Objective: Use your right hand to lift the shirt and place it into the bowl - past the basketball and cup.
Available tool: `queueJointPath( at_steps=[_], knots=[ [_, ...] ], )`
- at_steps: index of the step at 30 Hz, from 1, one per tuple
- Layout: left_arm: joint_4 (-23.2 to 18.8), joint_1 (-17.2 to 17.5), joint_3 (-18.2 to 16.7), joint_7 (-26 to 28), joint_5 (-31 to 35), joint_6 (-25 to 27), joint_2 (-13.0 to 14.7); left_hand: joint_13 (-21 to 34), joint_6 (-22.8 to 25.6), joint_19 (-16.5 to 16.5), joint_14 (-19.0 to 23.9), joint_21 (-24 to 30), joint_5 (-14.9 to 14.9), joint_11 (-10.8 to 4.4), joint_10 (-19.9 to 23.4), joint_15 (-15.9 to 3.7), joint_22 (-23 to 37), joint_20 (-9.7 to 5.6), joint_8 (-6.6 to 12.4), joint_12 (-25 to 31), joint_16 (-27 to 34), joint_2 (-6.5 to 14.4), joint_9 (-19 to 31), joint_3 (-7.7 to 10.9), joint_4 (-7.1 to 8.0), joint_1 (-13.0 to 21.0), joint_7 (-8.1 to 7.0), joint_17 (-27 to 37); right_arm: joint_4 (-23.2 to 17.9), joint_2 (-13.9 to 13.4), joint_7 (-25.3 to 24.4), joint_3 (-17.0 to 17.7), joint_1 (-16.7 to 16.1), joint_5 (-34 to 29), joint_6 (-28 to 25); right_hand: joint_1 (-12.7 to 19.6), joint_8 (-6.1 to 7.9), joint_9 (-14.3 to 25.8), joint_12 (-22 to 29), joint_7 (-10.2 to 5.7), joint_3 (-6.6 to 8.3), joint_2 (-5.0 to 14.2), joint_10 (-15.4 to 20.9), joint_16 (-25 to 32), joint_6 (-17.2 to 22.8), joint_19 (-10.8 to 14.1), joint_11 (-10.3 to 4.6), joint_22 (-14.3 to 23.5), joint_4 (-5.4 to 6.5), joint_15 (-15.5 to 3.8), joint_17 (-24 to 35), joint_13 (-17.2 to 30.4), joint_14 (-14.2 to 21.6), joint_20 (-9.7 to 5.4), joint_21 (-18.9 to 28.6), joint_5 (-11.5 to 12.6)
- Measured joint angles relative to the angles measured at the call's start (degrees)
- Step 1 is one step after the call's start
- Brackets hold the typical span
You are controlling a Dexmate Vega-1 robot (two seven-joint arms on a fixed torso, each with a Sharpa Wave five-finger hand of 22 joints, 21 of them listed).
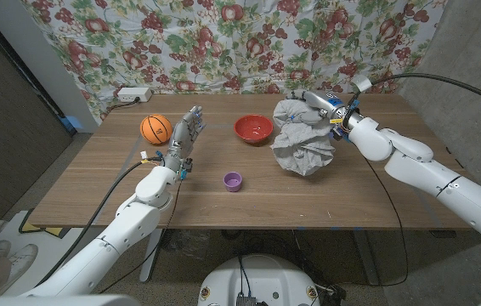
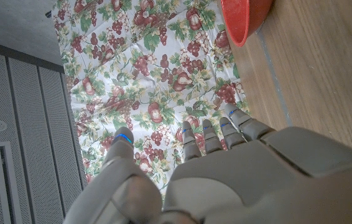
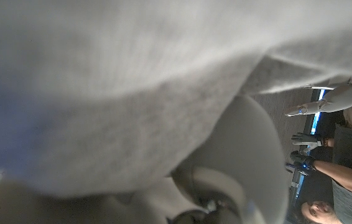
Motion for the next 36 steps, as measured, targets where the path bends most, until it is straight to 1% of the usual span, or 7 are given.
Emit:
queueJointPath(
  at_steps=[2, 16, 20, 23, 36],
  knots=[
    [0.00, 0.00, 0.00, -0.02, -0.07, 0.00, 0.00, 0.00, 0.00, 0.00, 0.00, 0.00, 0.00, 0.00, 0.00, 0.00, 0.00, 0.00, 0.00, 0.00, 0.00, 0.00, 0.00, 0.00, 0.00, 0.00, 0.00, 0.00, 0.30, 0.27, 0.00, -0.24, 0.36, 0.00, 0.00, 0.00, -0.22, -0.06, 0.02, 0.00, 0.00, 0.00, 0.00, 0.30, 0.00, 0.00, 0.00, -0.24, 0.00, 0.00, -0.11, 0.06, 0.00, 0.00, 0.09, 0.00],
    [0.32, 0.34, -0.29, -0.96, -0.60, -0.55, 0.18, 0.00, 0.00, 0.00, 0.00, 0.00, 0.00, 0.00, 0.00, 0.00, 0.00, 0.00, 0.00, 0.00, 0.00, 0.00, 0.00, 0.00, 0.00, 0.00, 0.00, 0.00, 3.61, 3.21, 0.76, -2.72, 4.14, -0.68, 1.78, 0.00, -0.22, 0.06, 0.42, -0.02, 0.00, 0.00, -0.02, 0.82, 0.01, -0.01, 0.02, -1.00, 0.00, 0.00, -0.57, -0.05, 0.00, -0.01, 0.52, 0.00],
    [0.32, 0.34, -0.29, -1.17, -0.65, -0.61, 0.18, 0.00, 0.00, 0.00, 0.00, 0.00, 0.00, 0.00, 0.00, 0.00, 0.00, 0.00, 0.00, 0.00, 0.00, 0.00, 0.00, 0.00, 0.00, 0.00, 0.00, 0.00, 4.46, 3.76, 0.76, -3.30, 5.06, -0.68, 1.78, 0.00, -0.22, 0.10, 0.43, 0.08, -0.01, 0.00, -0.02, 0.83, 0.10, -0.42, 0.03, -1.33, -0.01, 0.00, -0.59, -0.06, 0.00, -0.41, 0.92, -0.26],
    [0.43, 0.27, -0.22, -1.25, -0.67, -0.69, 0.18, 0.00, 0.00, 0.00, 0.00, 0.00, 0.00, 0.00, 0.00, 0.00, 0.00, 0.00, 0.00, 0.00, 0.00, 0.00, 0.00, 0.00, 0.00, 0.00, 0.00, 0.00, 5.33, 4.24, 1.18, -3.77, 5.82, -0.83, 2.82, 0.00, -0.22, -0.04, 0.43, -0.11, 0.18, 0.00, -0.04, 0.84, 0.30, -0.42, 0.04, -1.50, 0.18, 0.00, -0.79, -0.07, 0.00, -0.41, 1.13, -0.26],
    [0.21, 0.24, -0.07, -1.24, -0.59, -0.78, 0.14, 0.00, 0.00, 0.00, 0.00, 0.00, 0.00, 0.00, 0.00, 0.00, 0.00, 0.00, 0.00, 0.00, 0.00, 0.00, 0.00, 0.00, 0.00, 0.00, 0.00, 0.00, 9.26, 6.33, 1.69, -5.55, 8.97, -0.76, 5.01, 0.00, -0.22, -0.06, 0.42, -0.11, 0.20, 0.00, 0.11, 1.16, 0.30, -0.41, -0.09, -2.40, 0.20, 0.00, -1.07, 0.11, -0.01, -0.41, 1.66, -0.27]
  ],
)
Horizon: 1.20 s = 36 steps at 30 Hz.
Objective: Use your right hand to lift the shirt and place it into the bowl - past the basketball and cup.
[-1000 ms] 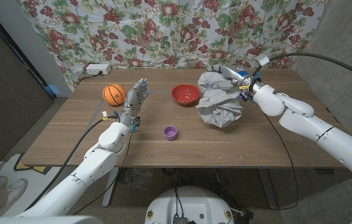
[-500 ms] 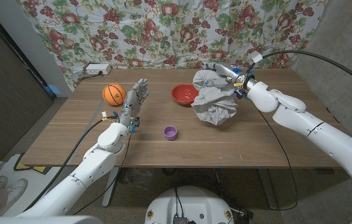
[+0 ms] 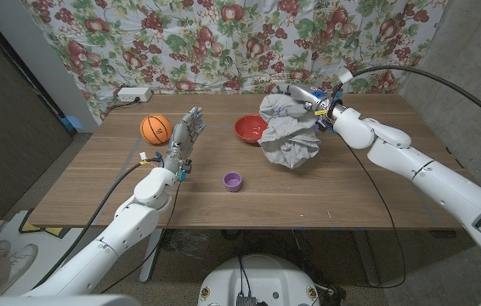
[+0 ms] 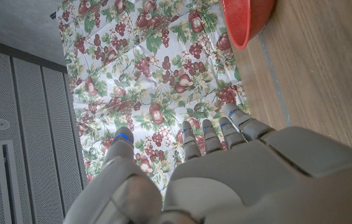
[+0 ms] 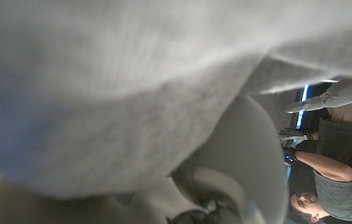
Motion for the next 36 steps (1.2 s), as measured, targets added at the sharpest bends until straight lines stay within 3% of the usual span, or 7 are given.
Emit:
queueJointPath(
  at_steps=[36],
  knots=[
    [-1.70, 1.75, -0.02, 1.70, 0.91, -0.57, -0.25, 0.00, 0.00, 0.00, 0.00, 0.00, 0.00, 0.00, 0.00, 0.00, 0.00, 0.00, 0.00, 0.00, 0.00, 0.00, 0.00, 0.00, 0.00, 0.00, 0.00, 0.00, 7.52, 5.04, -1.19, -4.04, 5.90, -0.61, 0.45, -0.17, -0.27, 0.01, 0.43, 0.00, 0.13, 0.17, -0.06, 1.07, -0.01, -0.30, 0.14, -1.83, 0.13, -0.18, -1.08, -0.28, -0.24, 0.31, 1.64, 0.00]
  ],
)
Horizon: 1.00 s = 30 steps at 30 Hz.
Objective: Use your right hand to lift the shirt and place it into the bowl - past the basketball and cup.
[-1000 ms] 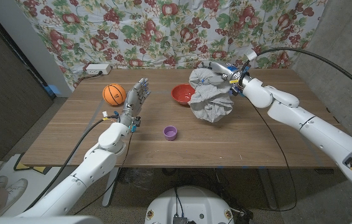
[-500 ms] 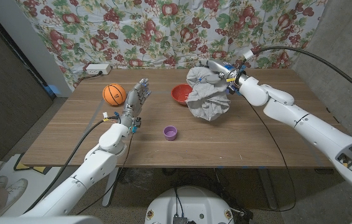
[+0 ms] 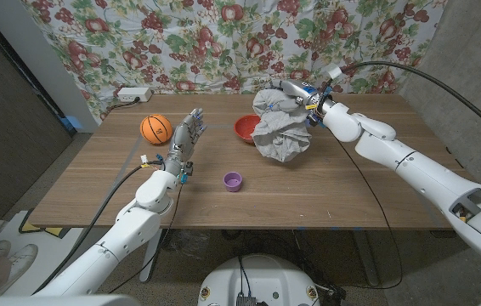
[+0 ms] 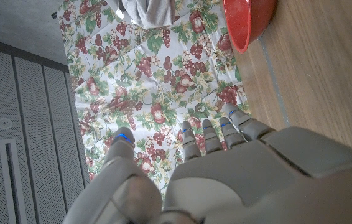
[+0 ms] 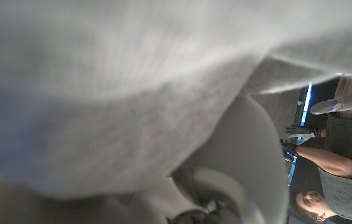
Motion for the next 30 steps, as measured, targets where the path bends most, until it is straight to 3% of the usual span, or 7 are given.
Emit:
queueJointPath(
  at_steps=[30],
  knots=[
    [-0.80, 1.88, -1.11, 0.37, -0.35, -0.84, 0.33, 0.00, 0.00, 0.00, 0.00, 0.00, 0.00, 0.00, 0.00, 0.00, 0.00, 0.00, 0.00, 0.00, 0.00, 0.00, 0.00, 0.00, 0.00, 0.00, 0.00, 0.00, 6.16, 4.37, -2.35, -3.94, 4.80, -1.18, -0.36, -0.14, 0.00, 0.15, -0.03, 0.00, 0.09, 0.14, -0.11, 1.03, 0.00, -1.12, 0.10, -1.61, -0.11, -0.20, -1.15, 0.10, -0.22, 0.10, 0.85, -0.39]
  ],
)
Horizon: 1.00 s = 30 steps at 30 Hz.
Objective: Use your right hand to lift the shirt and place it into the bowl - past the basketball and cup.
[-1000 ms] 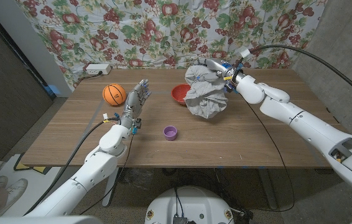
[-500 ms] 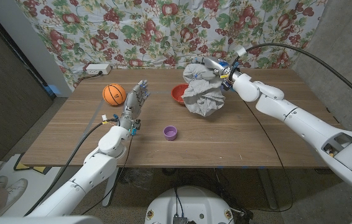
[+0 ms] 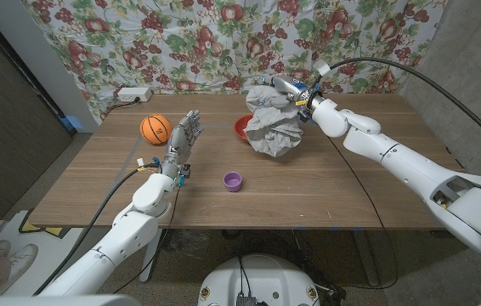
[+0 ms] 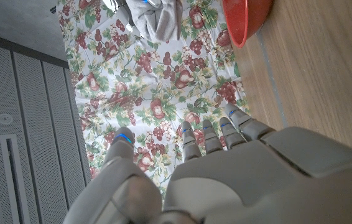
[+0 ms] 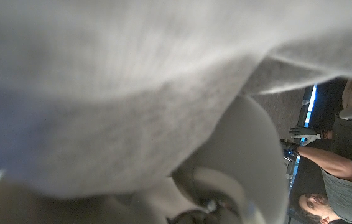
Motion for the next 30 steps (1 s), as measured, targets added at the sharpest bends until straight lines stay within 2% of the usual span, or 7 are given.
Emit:
queueJointPath(
  at_steps=[19, 30],
  knots=[
    [-0.10, 0.74, -0.71, -0.23, -0.59, -0.52, 0.30, 0.00, 0.00, 0.00, 0.00, 0.00, 0.00, 0.00, 0.00, 0.00, 0.00, 0.00, 0.00, 0.00, 0.00, 0.00, 0.00, 0.00, 0.00, 0.00, 0.00, 0.00, 3.96, 2.97, -1.53, -2.77, 2.72, -0.99, -0.70, 0.00, 0.00, 0.00, -0.01, -0.32, 0.08, 0.00, 0.18, 0.56, 0.32, -0.11, -0.16, -0.80, -0.07, 0.10, -0.66, -0.55, -0.10, 0.11, 0.82, 0.00],
    [-1.06, 1.46, -1.22, 0.20, -0.60, -0.45, 0.70, 0.00, 0.00, 0.00, 0.00, 0.00, 0.00, 0.00, 0.00, 0.00, 0.00, 0.00, 0.00, 0.00, 0.00, 0.00, 0.00, 0.00, 0.00, 0.00, 0.00, 0.00, 8.03, 5.02, -2.84, -4.56, 5.07, -1.23, -0.18, -0.18, 0.00, 0.00, 0.44, -0.32, 0.31, 0.18, 0.26, 1.09, 0.32, -0.11, -0.15, -1.32, 0.17, 0.20, -1.10, -0.62, -0.20, 0.11, 1.27, 0.00]
  ],
)
